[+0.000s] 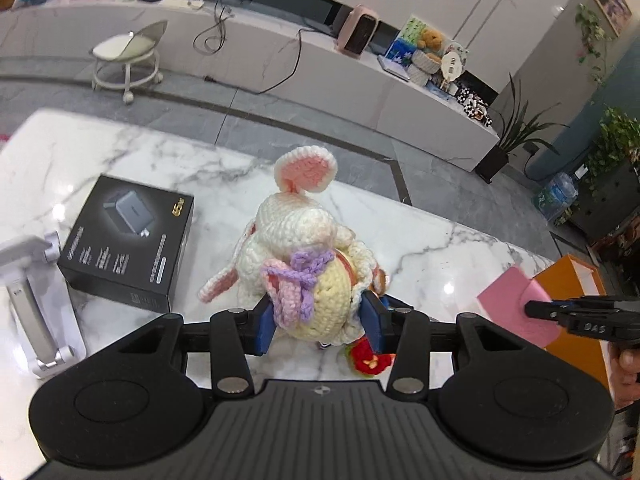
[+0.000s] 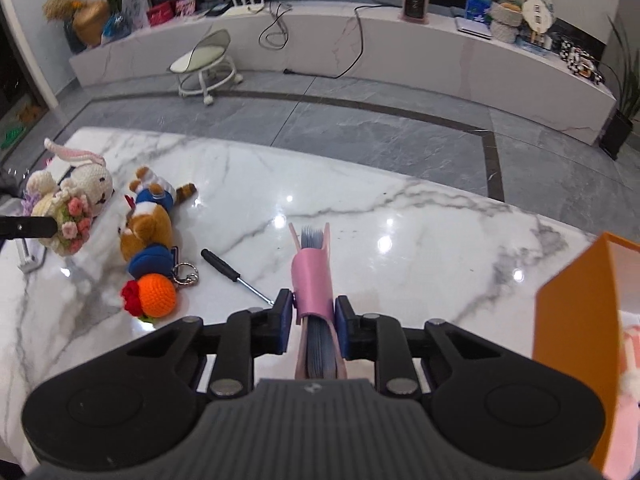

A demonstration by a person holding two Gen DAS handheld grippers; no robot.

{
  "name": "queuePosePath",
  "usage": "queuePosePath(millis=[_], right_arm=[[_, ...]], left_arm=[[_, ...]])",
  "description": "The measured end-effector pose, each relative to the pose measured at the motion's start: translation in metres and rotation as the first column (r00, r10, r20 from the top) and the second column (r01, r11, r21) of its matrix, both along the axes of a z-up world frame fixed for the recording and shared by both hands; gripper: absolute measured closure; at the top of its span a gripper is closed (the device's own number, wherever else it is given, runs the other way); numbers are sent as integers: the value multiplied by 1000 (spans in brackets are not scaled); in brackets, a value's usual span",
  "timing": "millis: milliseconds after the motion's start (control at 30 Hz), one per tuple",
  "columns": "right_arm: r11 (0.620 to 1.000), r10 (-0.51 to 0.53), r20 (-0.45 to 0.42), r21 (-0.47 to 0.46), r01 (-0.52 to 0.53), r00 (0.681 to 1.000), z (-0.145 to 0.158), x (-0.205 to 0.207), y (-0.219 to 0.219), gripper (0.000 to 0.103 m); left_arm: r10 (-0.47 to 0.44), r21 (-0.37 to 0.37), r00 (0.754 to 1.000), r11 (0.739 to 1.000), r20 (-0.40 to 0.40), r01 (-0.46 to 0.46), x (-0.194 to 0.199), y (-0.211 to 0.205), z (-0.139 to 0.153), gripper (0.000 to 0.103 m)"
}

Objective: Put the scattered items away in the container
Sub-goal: 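Close the left gripper on the crocheted bunny while the right gripper grasps the pink case, then carry the bunny and pink case to the orange box and release them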

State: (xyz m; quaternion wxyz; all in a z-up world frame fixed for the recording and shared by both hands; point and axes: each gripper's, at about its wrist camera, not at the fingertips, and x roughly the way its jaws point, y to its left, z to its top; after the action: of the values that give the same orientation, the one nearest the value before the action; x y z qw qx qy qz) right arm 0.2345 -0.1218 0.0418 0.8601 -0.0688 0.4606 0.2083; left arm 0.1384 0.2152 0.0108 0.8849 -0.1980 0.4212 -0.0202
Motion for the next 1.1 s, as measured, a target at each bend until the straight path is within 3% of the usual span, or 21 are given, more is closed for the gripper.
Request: queuePosePath(millis=[400,700,900,1100], right_arm=[[991,-116,108,86,107,987,53,-39,-87,79],[967,-219,154,163,194,963,78,-58,-159,79],[945,-297,167,196,263,940,85,-67,-200,79],[912,-381,155,224,343,911,83,-71,-246,79]], left_arm=[[-37,27,999,999,14,37,-16,-54,17,52],[-134,84,989,988,61,129,-6,-122,52,52],[-234,113,968,968,86,224,15,-187,73,52],[-364,143,926,926,95,349,35,-268,79,52]])
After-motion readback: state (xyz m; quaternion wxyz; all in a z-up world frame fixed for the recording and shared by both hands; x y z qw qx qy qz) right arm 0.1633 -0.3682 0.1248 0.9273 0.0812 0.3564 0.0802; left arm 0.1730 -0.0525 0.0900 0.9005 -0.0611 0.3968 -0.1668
